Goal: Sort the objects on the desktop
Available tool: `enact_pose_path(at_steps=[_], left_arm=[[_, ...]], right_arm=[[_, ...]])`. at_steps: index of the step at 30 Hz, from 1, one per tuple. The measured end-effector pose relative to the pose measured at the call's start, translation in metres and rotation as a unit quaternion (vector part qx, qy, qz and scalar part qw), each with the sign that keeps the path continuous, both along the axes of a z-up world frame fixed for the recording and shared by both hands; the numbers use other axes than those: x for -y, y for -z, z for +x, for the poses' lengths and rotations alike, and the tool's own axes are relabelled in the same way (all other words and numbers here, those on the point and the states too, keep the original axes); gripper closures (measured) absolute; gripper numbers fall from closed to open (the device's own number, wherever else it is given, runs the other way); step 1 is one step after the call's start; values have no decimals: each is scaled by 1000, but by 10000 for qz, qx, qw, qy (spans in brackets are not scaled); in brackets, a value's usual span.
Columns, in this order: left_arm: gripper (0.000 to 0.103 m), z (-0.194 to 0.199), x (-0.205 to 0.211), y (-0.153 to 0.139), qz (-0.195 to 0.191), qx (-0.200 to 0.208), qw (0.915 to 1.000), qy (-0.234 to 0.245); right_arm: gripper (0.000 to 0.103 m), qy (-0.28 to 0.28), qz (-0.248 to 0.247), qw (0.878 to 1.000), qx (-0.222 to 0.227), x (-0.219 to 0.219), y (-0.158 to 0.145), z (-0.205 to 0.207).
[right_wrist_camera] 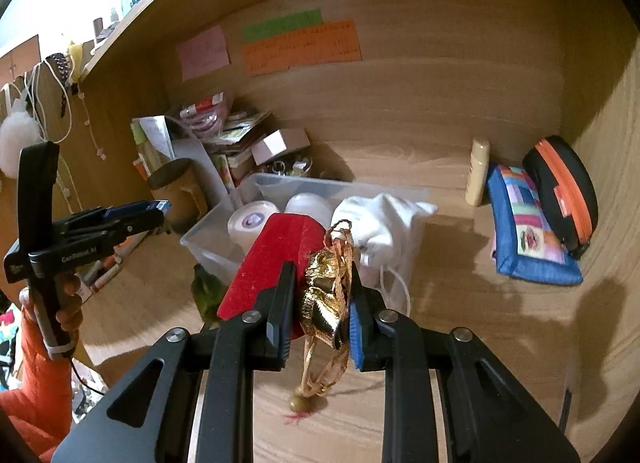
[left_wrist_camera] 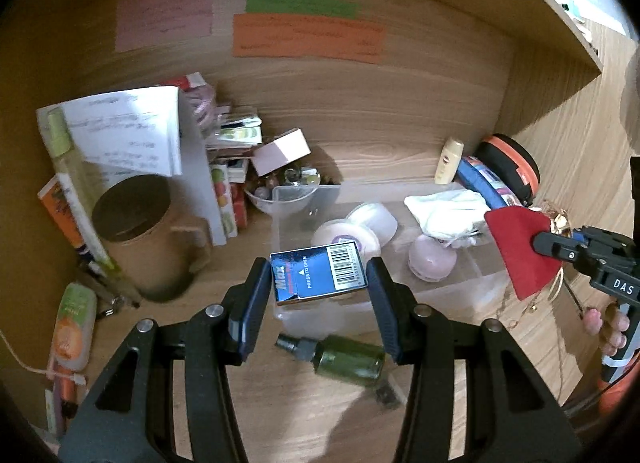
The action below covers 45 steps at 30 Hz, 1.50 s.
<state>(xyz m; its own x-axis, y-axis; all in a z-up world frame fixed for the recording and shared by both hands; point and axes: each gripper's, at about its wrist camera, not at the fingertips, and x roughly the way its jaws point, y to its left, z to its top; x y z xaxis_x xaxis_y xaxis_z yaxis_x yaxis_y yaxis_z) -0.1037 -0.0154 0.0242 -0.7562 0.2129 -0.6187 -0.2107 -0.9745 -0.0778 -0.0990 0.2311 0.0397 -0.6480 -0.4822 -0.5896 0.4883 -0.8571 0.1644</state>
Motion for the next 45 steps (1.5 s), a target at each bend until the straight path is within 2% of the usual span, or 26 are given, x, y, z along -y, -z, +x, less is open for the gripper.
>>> enact_pose_path(at_steps=[10, 21, 33, 45], left_arm=[[54, -38, -17, 25, -99, 433, 9990, 87], [54, -62, -31, 47, -247, 666, 9973, 191], [54, -72, -35, 53, -245, 569, 9979, 199], [54, -68, -28, 52, -102, 629, 9977, 208]], right_arm=[[83, -8, 72, 9999, 145, 17, 9, -38], [83, -201, 393, 9984, 364, 54, 33, -66], [83, -377, 850, 9946, 456, 78, 46, -76], [77, -368, 1327, 9900, 310, 90, 46, -66]])
